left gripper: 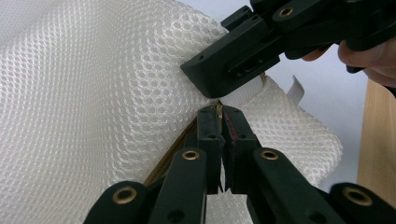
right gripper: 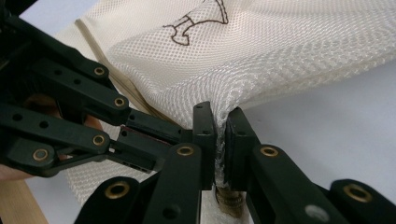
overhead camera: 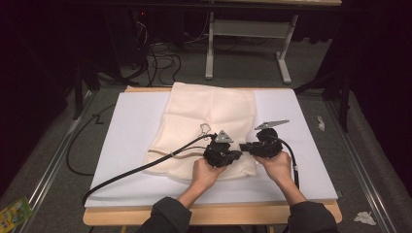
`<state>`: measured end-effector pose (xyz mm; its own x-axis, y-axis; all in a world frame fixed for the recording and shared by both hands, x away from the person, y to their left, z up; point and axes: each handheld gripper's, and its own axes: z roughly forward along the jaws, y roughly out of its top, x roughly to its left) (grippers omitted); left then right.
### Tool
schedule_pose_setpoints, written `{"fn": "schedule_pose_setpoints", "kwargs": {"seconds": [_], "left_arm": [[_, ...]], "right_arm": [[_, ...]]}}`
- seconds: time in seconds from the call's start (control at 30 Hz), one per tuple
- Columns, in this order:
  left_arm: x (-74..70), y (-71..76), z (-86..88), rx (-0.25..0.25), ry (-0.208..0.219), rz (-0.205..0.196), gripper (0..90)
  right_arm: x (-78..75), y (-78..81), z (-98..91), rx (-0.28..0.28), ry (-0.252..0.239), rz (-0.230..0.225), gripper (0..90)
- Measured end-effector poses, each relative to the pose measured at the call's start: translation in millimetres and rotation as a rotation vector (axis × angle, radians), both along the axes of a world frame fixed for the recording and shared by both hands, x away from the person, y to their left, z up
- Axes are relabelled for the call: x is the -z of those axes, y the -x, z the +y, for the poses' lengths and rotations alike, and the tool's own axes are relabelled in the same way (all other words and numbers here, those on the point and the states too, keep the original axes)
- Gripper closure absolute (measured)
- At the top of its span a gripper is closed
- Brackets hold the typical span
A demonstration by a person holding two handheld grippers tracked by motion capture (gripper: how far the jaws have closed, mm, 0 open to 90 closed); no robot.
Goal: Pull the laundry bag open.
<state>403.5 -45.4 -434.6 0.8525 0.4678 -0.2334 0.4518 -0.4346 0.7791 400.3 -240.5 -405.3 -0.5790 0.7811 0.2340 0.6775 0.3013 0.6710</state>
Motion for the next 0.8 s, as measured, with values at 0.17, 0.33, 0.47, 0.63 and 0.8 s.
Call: {"fn": "schedule_pose_setpoints", "kwargs": {"seconds": [0.17,0.33,0.47,0.63,0.8], "left_arm": [[-0.9,0.0,1.9,0.005,-0.003,0.001,87.1],[-2.2,-0.4,3.1,0.006,-0.009,0.008,87.1],[-2.3,-0.2,4.4,0.008,-0.016,0.009,87.1],[-2.9,-0.2,8.1,0.004,-0.026,0.012,87.1],[-3.7,-0.5,12.7,-0.002,-0.027,0.007,87.1]], "right_arm": [[-0.9,0.5,1.7,-0.021,0.028,-0.006,87.2],[-1.2,0.6,1.1,-0.017,0.030,-0.001,87.5],[-1.6,0.6,1.4,-0.025,0.038,-0.009,87.5],[-1.5,0.8,0.5,-0.022,0.038,-0.001,87.8],[-2.2,0.6,-0.9,-0.021,0.031,-0.006,87.8]]}}
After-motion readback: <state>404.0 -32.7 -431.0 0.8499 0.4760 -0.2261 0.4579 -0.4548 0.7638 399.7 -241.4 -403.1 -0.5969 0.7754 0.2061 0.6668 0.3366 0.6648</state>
